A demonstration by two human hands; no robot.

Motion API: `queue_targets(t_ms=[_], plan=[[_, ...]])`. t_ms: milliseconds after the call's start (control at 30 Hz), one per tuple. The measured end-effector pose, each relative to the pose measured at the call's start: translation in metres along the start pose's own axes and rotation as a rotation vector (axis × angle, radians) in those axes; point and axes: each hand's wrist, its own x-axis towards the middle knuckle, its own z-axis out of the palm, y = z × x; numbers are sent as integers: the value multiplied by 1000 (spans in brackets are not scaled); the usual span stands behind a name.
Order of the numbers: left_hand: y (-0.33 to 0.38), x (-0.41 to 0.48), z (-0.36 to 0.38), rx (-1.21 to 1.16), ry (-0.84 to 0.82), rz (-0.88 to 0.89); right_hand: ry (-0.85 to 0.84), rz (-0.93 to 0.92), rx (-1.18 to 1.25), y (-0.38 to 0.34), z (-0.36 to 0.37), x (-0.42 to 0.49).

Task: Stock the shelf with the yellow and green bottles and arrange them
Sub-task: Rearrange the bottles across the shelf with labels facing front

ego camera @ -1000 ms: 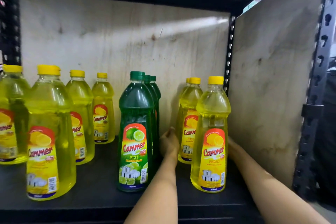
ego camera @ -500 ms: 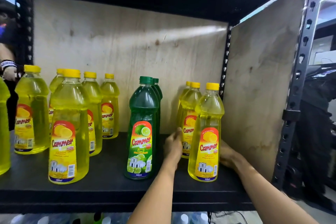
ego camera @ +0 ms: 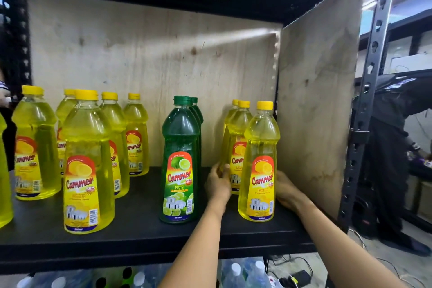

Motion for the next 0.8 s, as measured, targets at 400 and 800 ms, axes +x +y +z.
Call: queue_targets(t_ms=[400, 800], plan=[[7, -65, -33, -111, -334, 25, -103, -104, 410, 4, -19, -72], [14, -79, -38, 49, -321, 158, -48, -130, 215, 6, -13, -77]])
